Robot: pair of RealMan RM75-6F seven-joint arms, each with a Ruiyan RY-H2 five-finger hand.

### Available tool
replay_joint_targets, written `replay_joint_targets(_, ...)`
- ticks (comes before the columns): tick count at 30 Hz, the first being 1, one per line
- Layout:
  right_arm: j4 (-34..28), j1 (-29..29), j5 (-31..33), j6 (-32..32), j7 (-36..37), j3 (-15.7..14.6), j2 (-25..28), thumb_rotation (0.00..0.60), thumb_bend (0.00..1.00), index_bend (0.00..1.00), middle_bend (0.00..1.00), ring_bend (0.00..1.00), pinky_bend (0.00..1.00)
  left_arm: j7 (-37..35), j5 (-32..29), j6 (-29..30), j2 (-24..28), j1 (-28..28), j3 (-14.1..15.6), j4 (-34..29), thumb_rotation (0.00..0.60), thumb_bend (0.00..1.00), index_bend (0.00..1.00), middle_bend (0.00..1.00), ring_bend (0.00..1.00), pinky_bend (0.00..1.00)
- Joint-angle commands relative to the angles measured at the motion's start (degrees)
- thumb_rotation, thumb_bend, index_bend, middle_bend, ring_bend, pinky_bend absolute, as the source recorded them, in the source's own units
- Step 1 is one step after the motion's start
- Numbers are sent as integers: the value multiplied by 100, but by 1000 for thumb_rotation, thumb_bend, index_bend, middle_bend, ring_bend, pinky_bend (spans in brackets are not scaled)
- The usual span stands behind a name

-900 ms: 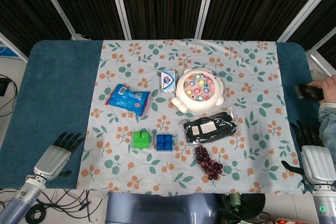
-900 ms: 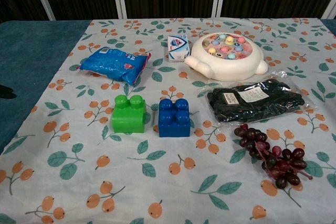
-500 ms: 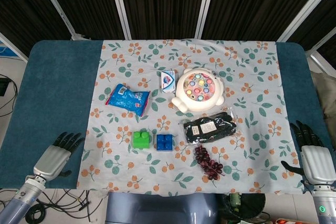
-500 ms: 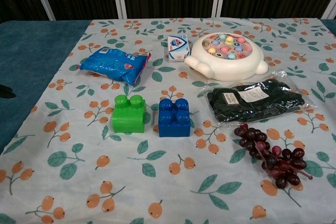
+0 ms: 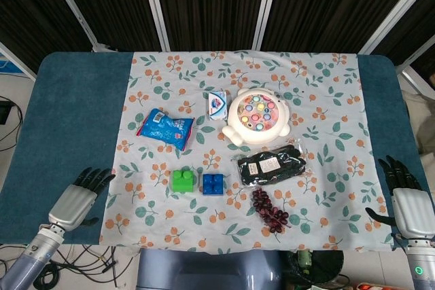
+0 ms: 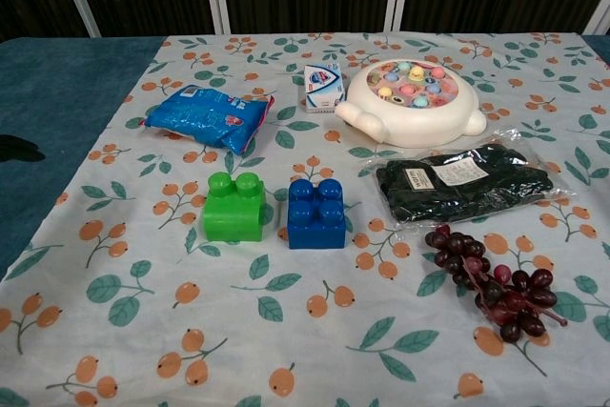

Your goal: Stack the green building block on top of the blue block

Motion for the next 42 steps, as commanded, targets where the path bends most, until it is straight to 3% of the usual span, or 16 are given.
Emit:
replay_joint_targets(1,-2,0,1,-2,6,0,0,600,104,0,0,0,189,260,-239,-114,-3,-170,-248,-403,600,64,0,0,0,0)
replay_joint_targets(8,-12,1,20,-21,27,1,4,600,104,0,0,0,189,1197,-1191,-444,-410,-625,-857,-1030,600,64,0,0,0,90)
replay_joint_targets(16,-40,3,47,-55,72,1,22,600,103,0,0,0,189,2379,-2439,-654,-1228,-1241,-1252,-1014,600,110,44,1,8,154)
replay_joint_targets(28,-73,7,79,-87,136,9,46,600,104,0,0,0,189,3286,-3745,-575,-2213,-1940,-1400,-577,600,128,157,91,100,240)
replay_joint_targets(42,-101,12,113,-123,205,16,70,600,104,0,0,0,189,3345,-4088,-420,-2900,-2392,-1306,-102,600,194,286,219,176,303)
